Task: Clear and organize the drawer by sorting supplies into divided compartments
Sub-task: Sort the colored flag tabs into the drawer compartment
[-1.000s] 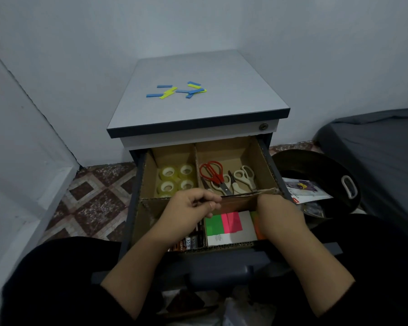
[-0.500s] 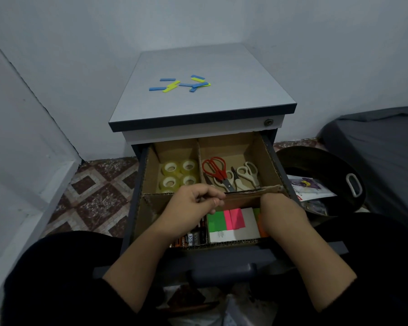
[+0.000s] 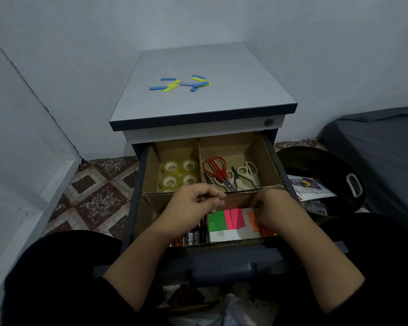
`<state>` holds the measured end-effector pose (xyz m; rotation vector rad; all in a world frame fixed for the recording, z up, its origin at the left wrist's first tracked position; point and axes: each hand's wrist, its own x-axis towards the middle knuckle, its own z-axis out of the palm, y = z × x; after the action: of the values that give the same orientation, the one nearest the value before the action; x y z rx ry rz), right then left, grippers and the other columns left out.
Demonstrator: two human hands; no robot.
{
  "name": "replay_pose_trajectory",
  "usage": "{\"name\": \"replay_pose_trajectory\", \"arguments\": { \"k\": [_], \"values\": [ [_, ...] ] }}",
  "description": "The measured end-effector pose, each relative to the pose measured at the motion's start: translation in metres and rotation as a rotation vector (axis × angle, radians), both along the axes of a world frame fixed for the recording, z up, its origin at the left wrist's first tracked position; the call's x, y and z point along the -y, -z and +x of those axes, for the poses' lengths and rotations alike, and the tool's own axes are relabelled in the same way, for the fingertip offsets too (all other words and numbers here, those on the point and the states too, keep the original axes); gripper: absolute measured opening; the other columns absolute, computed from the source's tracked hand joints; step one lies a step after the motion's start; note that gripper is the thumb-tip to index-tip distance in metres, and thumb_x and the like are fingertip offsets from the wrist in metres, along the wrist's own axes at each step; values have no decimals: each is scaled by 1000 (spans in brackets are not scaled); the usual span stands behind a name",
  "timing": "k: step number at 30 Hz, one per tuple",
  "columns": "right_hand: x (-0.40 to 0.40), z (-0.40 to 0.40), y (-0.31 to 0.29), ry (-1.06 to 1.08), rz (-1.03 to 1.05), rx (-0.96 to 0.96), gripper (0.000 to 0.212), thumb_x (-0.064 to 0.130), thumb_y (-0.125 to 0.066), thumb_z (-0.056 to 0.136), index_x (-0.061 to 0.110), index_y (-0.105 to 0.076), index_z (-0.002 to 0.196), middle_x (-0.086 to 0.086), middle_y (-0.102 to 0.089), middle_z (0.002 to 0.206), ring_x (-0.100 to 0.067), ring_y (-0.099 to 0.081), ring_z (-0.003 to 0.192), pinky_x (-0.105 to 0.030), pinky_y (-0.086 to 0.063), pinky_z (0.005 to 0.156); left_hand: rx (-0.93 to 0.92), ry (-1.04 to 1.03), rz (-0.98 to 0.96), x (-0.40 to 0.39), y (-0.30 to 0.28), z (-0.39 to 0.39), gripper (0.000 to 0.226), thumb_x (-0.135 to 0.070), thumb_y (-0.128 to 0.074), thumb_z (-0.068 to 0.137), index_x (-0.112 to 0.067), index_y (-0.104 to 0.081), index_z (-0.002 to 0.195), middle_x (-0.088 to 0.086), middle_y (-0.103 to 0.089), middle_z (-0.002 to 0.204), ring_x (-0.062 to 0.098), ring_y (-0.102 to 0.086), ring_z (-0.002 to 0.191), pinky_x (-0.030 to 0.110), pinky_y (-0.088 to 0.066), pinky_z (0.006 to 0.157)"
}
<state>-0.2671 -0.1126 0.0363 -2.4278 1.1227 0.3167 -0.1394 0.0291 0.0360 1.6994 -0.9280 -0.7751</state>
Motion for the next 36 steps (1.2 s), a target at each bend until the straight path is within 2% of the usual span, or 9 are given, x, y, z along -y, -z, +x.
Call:
{"name": "replay_pose_trajectory", "arguments": {
  "k": [4,7,12,16,21,26,33,36],
  "values": [
    [0,2,-3,-55,78,-111,42,10,-64,85,28,-62,122,-3,-56,123,-23,-58,106,-35,-53,90,-2,0,1,-1,1,0,18,3,-57,91,-8,-69,96,1,-71,92,-1,-66,79,13,-51,69],
    [-1,0,5,-58,17,-33,42,9,-67,81,31,-66,116,-1,-60,116,-21,-61,97,-35,-55,85,-2,-4,4,0,2,1,18,2,-57,91,-10,-70,95,1,-72,92,4,-67,82,15,-52,71],
    [0,6,5,-69,66,-10,41,17,-73,79,33,-66,117,0,-61,117,-22,-59,106,-34,-52,91,0,-9,11,2,2,1,18,2,-57,90,-9,-70,95,2,-72,93,7,-68,86,16,-53,72],
    [1,3,10,-56,32,33,41,19,-76,75,33,-68,113,1,-64,112,-21,-60,103,-35,-52,88,-1,-4,4,0,1,0,18,3,-57,90,-9,-70,95,2,-72,93,3,-68,83,14,-52,71],
    [3,5,10,-74,40,-26,44,18,-72,81,32,-63,122,-1,-60,121,-23,-57,111,-38,-50,94,0,1,-3,0,1,0,19,3,-56,90,-10,-69,94,3,-72,94,4,-68,85,15,-53,71],
    [0,3,15,-66,-22,35,38,17,-70,80,32,-68,115,-1,-65,113,-22,-61,104,-34,-52,88,-2,7,-8,0,1,0,18,4,-56,90,-8,-69,95,2,-71,93,1,-67,82,15,-52,70],
    [1,2,12,-65,-25,42,35,17,-64,84,31,-67,116,0,-64,115,-21,-60,105,-33,-51,89,-14,9,-11,0,1,0,19,3,-57,91,-11,-69,94,2,-72,95,7,-69,89,16,-52,72],
    [1,0,12,-35,-127,24,26,12,-54,89,20,-67,109,-4,-63,105,-24,-61,98,-32,-52,82,-20,10,-10,0,2,1,21,3,-57,91,-14,-69,91,0,-72,95,9,-69,91,17,-53,73]
  ]
}}
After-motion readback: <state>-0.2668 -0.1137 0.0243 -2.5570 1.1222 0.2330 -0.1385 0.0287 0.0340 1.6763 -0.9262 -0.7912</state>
